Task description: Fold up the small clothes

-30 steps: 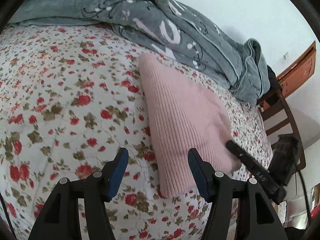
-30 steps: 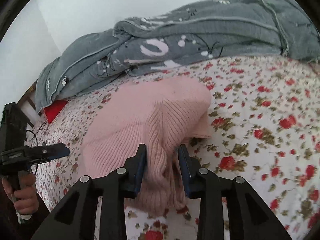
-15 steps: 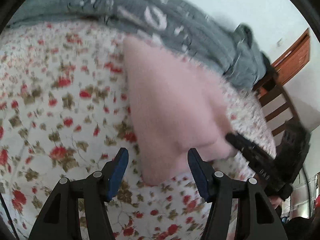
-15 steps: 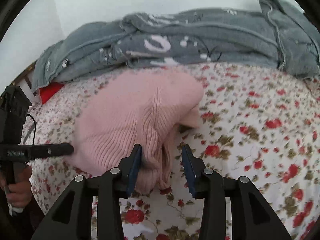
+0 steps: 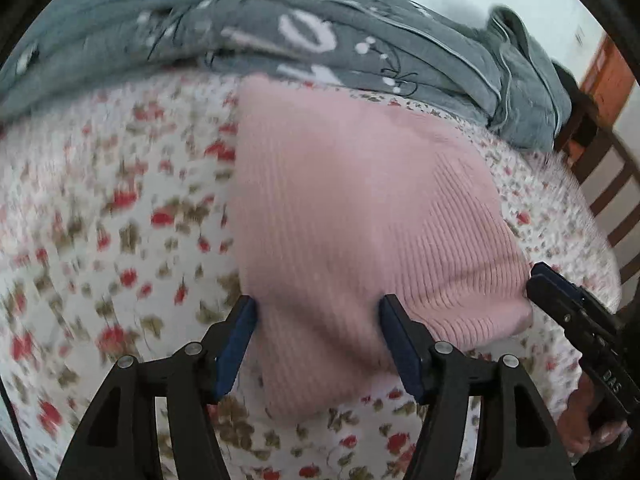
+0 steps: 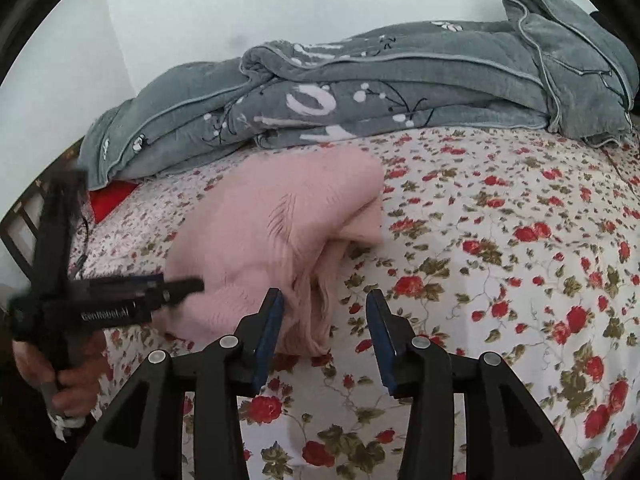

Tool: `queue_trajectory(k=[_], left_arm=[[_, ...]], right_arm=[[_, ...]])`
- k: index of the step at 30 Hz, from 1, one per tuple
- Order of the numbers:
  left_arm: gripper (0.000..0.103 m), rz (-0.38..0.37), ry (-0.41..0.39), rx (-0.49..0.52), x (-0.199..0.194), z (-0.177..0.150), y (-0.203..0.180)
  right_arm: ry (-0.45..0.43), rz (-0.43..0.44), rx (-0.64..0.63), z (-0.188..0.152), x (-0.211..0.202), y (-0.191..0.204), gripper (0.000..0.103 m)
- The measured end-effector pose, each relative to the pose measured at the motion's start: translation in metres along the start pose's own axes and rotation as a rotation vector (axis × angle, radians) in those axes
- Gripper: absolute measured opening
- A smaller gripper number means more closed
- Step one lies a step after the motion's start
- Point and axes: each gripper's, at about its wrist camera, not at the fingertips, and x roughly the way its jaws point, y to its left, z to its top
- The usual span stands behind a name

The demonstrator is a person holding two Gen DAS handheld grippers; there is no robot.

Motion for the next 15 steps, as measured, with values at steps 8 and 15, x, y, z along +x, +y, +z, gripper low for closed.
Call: queue_trajectory(k=[8, 15], left_arm=[[0.062, -0.072, -0.121, -0.010, -0.043, 0.017, 0.016], [0.057, -0.096, -0.187, 0.021, -0.032, 0.070, 0.012]], right_arm=[[-0.087, 0.006, -0.068, 0.040, -0.003, 0.005, 0.043], [-0.124, 0.076, -0.109, 0.081, 0.035, 0.016, 0.043]])
